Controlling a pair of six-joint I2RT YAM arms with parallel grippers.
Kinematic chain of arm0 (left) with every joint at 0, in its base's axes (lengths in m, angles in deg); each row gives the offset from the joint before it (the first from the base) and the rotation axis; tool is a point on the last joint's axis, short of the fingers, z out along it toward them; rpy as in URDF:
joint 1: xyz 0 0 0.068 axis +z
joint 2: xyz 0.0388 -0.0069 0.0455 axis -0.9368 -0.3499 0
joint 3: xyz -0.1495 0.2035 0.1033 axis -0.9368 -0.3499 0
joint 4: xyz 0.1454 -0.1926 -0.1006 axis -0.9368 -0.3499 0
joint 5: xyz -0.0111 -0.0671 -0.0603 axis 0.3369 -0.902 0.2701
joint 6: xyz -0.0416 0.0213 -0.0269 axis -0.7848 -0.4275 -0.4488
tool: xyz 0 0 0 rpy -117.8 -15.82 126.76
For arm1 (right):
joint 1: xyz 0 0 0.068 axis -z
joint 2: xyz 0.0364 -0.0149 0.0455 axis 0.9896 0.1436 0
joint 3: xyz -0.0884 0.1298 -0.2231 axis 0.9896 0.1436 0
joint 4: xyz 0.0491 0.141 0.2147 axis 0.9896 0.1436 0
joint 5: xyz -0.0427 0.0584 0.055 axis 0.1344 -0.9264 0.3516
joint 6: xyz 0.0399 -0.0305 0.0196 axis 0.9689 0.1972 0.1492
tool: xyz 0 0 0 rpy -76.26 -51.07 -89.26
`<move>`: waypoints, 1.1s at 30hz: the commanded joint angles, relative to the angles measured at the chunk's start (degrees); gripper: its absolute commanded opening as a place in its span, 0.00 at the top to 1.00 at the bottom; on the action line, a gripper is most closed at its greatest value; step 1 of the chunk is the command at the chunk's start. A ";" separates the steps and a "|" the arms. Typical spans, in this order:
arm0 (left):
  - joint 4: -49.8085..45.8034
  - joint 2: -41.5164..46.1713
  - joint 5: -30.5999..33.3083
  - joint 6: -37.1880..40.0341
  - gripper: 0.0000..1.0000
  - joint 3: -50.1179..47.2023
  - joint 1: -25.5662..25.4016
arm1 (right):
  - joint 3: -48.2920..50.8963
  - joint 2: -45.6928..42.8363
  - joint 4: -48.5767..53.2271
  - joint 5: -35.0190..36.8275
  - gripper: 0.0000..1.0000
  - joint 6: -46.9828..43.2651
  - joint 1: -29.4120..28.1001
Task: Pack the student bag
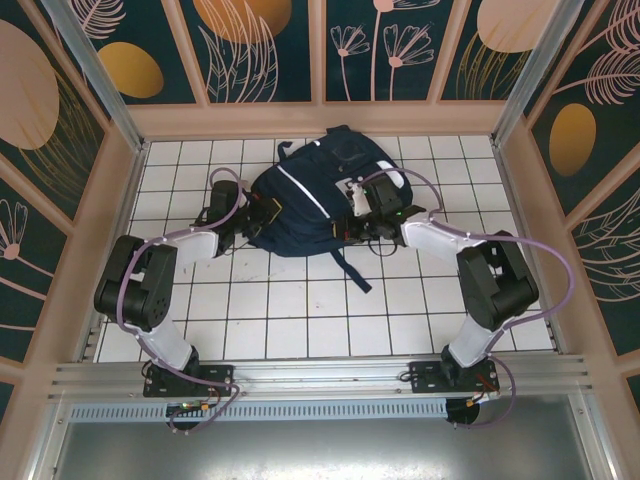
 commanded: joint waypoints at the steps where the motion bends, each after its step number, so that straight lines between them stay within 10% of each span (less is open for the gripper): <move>1: 1.41 3.44 2.42 1.24 1.00 -1.24 2.06 | -2.41 -0.68 4.61 9.03 1.00 -2.34 4.76; 6: 0.19 4.63 2.10 1.73 1.00 -1.37 2.09 | -6.17 0.76 5.73 8.06 1.00 -3.69 4.82; 8: -1.40 4.85 2.05 2.04 0.76 -0.72 2.12 | -6.37 0.03 5.72 6.40 0.97 -4.04 4.87; 13: -7.90 6.77 4.87 5.96 0.02 2.43 2.14 | -4.94 -6.01 5.04 9.89 0.26 -5.49 5.05; 23: -22.42 16.18 47.33 30.88 0.01 6.65 3.30 | 11.10 -14.92 -13.51 35.80 0.11 -11.55 18.21; 33: 6.19 24.43 75.70 48.69 0.01 -18.11 4.11 | 34.75 -13.38 -57.69 37.67 0.10 -22.23 23.54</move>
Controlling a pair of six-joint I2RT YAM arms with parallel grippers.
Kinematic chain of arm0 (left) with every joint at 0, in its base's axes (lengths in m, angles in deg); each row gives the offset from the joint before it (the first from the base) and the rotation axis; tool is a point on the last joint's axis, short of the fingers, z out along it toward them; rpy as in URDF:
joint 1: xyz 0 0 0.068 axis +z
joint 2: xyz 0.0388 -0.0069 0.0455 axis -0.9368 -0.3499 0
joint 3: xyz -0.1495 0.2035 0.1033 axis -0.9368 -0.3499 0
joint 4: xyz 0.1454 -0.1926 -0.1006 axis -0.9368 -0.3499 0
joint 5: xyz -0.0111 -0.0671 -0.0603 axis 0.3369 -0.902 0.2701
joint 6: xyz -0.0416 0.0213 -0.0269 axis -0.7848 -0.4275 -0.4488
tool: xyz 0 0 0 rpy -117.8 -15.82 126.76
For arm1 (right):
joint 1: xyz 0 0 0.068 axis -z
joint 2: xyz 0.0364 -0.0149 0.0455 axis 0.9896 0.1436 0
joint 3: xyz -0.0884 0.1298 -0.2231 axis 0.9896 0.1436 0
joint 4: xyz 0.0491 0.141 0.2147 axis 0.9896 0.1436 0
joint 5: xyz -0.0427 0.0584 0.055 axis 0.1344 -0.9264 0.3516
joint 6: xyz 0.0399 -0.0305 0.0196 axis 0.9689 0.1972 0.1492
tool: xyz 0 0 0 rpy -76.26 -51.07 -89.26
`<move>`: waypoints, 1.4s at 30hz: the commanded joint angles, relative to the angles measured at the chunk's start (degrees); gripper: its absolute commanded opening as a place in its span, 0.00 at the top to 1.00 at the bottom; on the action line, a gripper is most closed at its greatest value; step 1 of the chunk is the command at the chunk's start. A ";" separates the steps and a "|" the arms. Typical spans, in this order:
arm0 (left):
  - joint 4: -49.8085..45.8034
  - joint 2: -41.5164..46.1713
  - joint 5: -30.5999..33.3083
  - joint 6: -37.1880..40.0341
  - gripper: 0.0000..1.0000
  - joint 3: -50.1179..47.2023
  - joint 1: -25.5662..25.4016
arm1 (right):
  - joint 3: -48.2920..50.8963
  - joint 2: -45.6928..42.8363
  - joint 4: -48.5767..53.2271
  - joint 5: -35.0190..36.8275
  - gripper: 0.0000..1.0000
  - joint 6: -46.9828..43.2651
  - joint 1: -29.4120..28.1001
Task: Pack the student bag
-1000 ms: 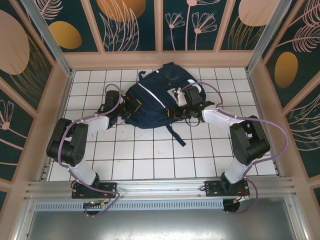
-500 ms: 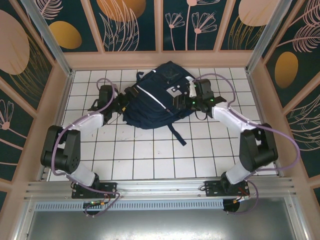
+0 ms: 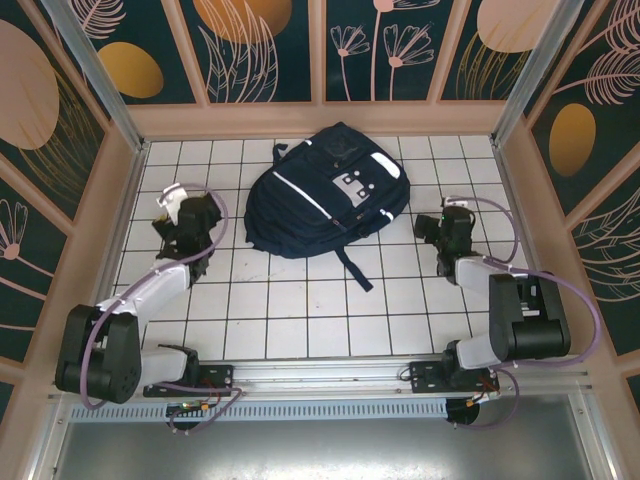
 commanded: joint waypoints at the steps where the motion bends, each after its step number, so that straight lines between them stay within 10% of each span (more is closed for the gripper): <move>1: 14.26 -0.43 12.41 8.73 0.01 -4.56 0.58 | 2.37 1.14 -20.30 3.10 0.10 -5.02 -0.05; 12: 47.21 -10.74 -0.12 19.70 0.01 -15.44 2.25 | 14.71 6.23 -45.63 -7.87 0.01 -1.01 6.66; 27: 67.85 -16.25 -16.12 19.02 0.01 -23.69 8.17 | 14.74 5.87 -44.22 -5.45 0.01 -0.86 5.92; 42: 60.03 -13.98 -16.10 17.87 0.01 -21.85 8.21 | 13.80 5.90 -42.41 -8.94 0.01 -1.95 6.51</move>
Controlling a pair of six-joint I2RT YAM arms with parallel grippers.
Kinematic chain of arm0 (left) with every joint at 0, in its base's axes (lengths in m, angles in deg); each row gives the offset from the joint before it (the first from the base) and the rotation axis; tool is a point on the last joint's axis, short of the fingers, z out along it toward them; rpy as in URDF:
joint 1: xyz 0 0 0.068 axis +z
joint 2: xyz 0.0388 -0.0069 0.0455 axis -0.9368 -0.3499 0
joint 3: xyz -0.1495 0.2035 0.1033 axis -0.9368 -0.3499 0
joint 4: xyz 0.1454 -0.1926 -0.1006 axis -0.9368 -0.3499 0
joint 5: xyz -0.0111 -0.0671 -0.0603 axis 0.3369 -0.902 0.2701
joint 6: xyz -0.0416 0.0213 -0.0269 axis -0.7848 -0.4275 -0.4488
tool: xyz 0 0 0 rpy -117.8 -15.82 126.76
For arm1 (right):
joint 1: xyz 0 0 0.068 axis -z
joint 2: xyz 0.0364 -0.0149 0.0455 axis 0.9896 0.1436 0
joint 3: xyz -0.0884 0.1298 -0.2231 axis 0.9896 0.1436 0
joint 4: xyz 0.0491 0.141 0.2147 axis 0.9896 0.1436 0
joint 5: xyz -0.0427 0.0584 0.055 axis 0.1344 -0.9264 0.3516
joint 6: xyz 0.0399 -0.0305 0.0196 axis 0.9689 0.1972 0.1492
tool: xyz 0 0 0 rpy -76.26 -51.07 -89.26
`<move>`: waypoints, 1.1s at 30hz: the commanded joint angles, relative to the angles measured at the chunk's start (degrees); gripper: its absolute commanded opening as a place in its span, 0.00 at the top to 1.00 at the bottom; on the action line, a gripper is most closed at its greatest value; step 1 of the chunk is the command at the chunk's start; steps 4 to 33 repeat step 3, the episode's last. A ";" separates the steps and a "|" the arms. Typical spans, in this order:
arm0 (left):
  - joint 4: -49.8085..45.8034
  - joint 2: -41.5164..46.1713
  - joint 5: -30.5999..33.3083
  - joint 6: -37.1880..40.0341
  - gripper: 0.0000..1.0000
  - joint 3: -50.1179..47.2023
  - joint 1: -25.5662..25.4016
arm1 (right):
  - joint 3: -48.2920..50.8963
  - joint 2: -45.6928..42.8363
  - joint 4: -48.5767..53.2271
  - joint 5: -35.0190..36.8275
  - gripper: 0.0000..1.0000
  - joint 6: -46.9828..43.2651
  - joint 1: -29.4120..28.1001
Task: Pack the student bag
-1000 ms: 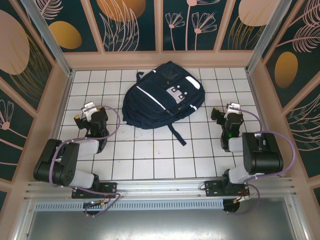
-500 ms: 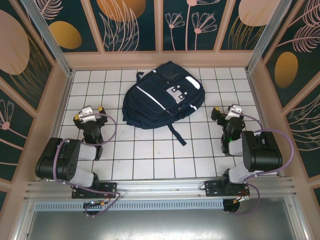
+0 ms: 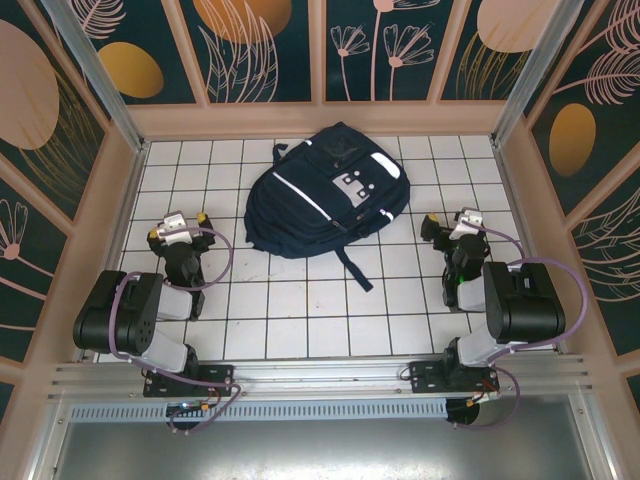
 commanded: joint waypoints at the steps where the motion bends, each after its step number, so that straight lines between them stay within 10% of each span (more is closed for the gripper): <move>1: 1.80 0.04 -0.68 -0.08 0.01 0.38 0.32 | -0.70 0.24 -1.67 -1.34 0.01 -0.92 0.30; 33: 1.82 0.11 -0.69 -0.07 0.01 0.38 0.32 | -0.64 0.23 -1.78 -1.29 0.01 -0.92 0.28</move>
